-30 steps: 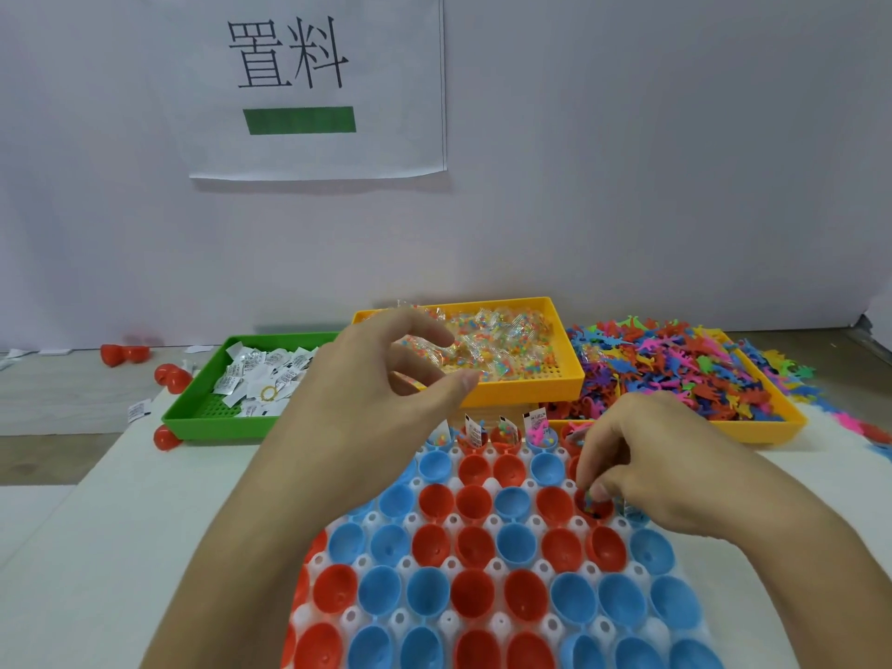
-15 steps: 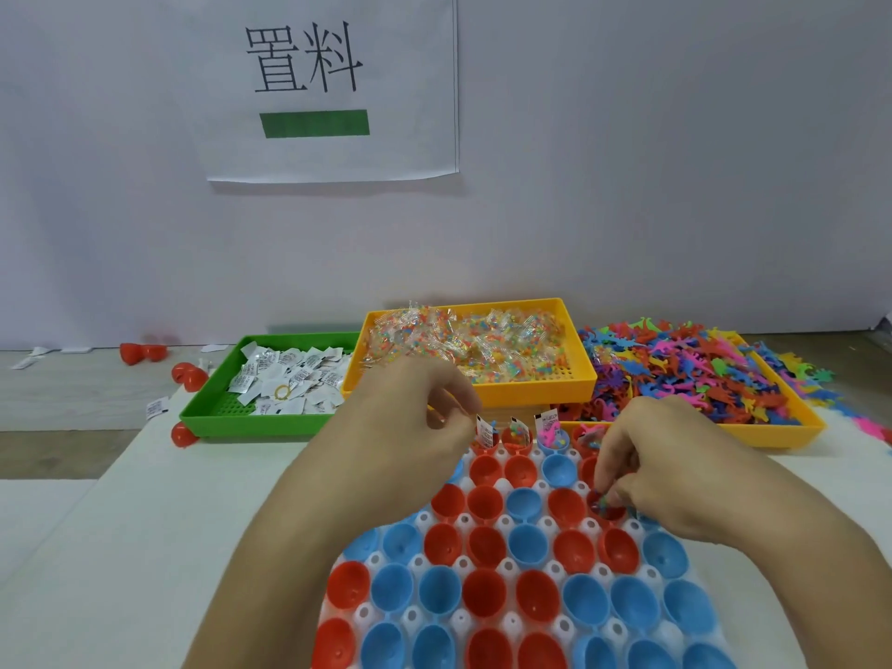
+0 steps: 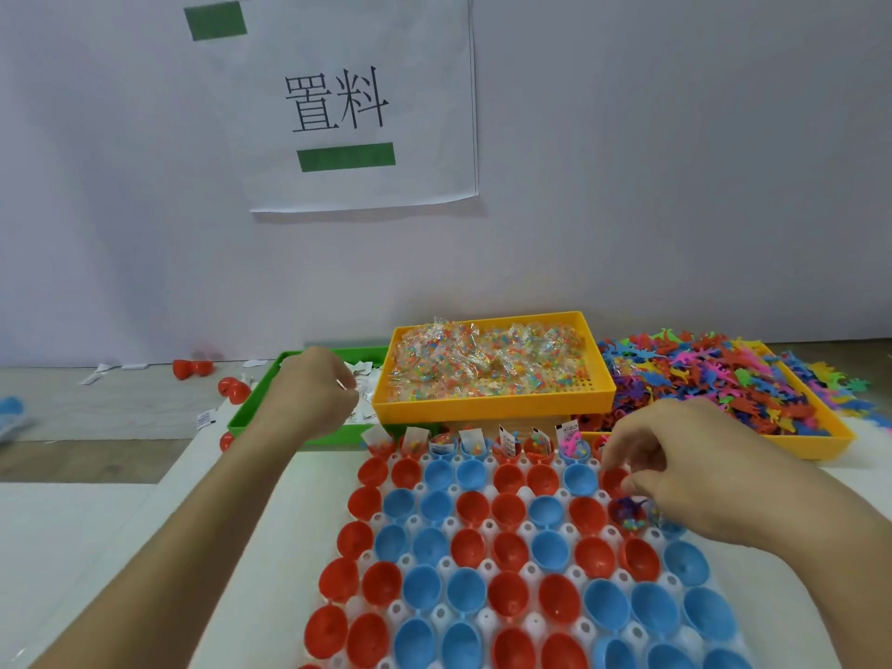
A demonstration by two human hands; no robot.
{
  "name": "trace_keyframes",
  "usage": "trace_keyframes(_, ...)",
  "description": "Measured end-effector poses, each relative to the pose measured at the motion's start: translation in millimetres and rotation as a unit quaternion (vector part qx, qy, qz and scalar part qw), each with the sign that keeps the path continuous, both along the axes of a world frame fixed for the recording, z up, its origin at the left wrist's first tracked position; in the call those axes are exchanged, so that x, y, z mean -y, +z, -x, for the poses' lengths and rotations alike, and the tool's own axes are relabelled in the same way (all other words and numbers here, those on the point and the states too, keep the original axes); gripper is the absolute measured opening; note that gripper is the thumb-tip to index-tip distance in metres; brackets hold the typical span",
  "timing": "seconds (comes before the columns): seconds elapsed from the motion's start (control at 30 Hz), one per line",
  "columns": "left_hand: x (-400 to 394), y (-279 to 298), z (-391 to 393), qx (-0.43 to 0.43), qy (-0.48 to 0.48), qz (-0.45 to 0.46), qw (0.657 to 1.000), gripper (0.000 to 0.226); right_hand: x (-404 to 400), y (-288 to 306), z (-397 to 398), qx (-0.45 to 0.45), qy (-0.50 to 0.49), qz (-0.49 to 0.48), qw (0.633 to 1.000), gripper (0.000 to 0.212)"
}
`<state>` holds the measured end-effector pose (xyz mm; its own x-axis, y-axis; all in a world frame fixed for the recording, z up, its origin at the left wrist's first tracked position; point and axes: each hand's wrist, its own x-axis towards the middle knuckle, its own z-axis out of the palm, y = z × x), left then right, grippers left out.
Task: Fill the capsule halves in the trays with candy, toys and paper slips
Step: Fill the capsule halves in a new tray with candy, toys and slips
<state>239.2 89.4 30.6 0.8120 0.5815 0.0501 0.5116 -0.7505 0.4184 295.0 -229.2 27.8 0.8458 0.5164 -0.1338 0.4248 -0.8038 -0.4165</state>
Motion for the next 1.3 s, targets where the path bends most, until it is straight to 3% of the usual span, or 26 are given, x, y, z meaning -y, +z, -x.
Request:
trace_keyframes(0.3, -19.7, -38.2, -42.4, -0.089, -0.047, -0.072, 0.992, 0.024, 9.5, 2.3, -6.1, 0.030, 0.000, -0.041, 0.999, 0.012)
trace_keyframes(0.47, -22.7, -44.1, -43.7, -0.052, -0.051, -0.083, 0.994, 0.004, 18.5, 1.8, -12.8, 0.041, -0.004, -0.050, 0.998, 0.010)
trace_keyframes(0.63, -26.5, -52.3, -40.9, -0.017, -0.050, -0.073, 0.996, 0.034, 20.5, 2.1, -13.6, 0.046, 0.000, -0.060, 0.997, 0.007)
trace_keyframes(0.83, -28.5, -51.6, -39.3, -0.003, -0.068, -0.086, 0.994, 0.012, 21.0, 1.9, -14.2, 0.045, -0.001, -0.067, 0.997, 0.008)
trace_keyframes(1.07, -30.9, -49.5, -33.0, 0.061, -0.042, -0.103, 0.992, 0.005, 20.3, 2.2, -12.7, 0.042, 0.005, -0.065, 0.997, 0.007)
trace_keyframes(1.3, -34.7, -45.5, -23.2, 0.087, -0.022, -0.051, 0.995, 0.002, 18.7, 3.2, -10.3, 0.031, 0.014, -0.072, 0.997, 0.007)
